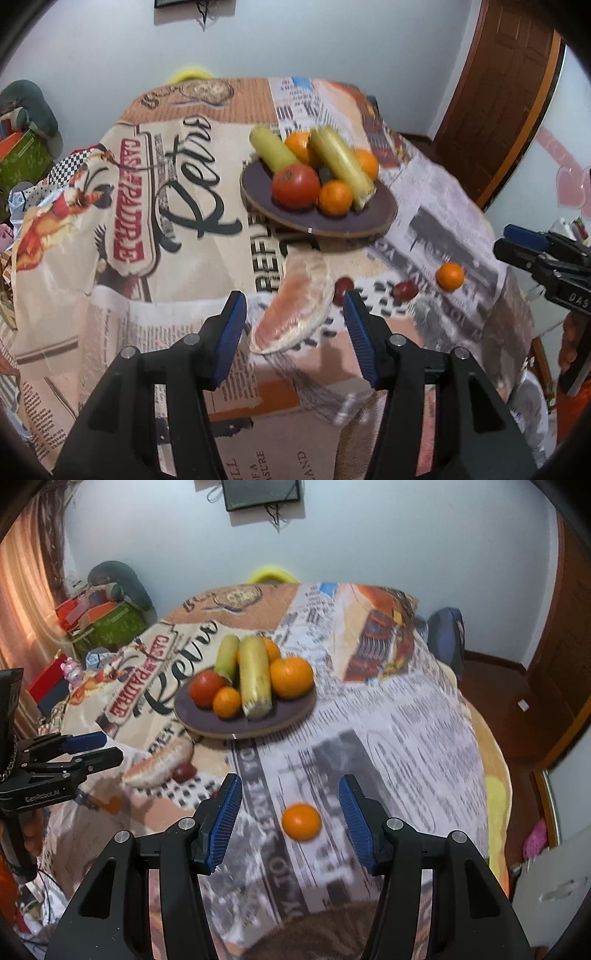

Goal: Organize fruits
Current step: 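Grasp the peeled pomelo segment with the left tool while the right tool grasps another mandarin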

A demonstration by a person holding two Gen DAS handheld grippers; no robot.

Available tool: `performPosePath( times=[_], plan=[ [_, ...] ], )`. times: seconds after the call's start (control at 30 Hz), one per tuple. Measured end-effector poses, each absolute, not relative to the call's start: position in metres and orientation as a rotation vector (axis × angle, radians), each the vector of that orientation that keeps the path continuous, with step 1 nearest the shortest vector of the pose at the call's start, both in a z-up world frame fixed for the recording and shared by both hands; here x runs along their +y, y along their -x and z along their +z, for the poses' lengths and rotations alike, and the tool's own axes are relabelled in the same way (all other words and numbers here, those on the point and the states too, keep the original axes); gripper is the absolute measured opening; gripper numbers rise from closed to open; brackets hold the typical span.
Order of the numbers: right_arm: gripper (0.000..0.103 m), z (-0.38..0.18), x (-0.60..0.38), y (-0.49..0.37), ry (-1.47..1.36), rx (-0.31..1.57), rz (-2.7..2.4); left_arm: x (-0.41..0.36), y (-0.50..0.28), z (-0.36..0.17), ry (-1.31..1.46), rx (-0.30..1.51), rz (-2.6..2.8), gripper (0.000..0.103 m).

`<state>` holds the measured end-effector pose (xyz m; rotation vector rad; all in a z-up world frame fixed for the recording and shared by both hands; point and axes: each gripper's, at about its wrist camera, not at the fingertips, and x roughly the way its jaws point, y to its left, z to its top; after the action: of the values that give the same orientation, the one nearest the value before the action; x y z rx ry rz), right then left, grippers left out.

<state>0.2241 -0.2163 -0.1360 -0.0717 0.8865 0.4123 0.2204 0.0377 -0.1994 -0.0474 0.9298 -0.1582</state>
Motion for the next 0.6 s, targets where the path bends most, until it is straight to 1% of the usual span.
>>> performPosePath(
  times=[0.3, 0.6],
  plan=[
    [0.051, -0.177, -0.221, -0.229, 0.062, 1.005, 0.411, 0.024, -0.236, -0.231, 0.011, 0.999, -0.167, 0.054],
    [0.051, -0.199, -0.219, -0.24, 0.03, 1.042, 0.442, 0.021, -0.255, -0.247, -0.016, 1.014, -0.16, 0.055]
  ],
)
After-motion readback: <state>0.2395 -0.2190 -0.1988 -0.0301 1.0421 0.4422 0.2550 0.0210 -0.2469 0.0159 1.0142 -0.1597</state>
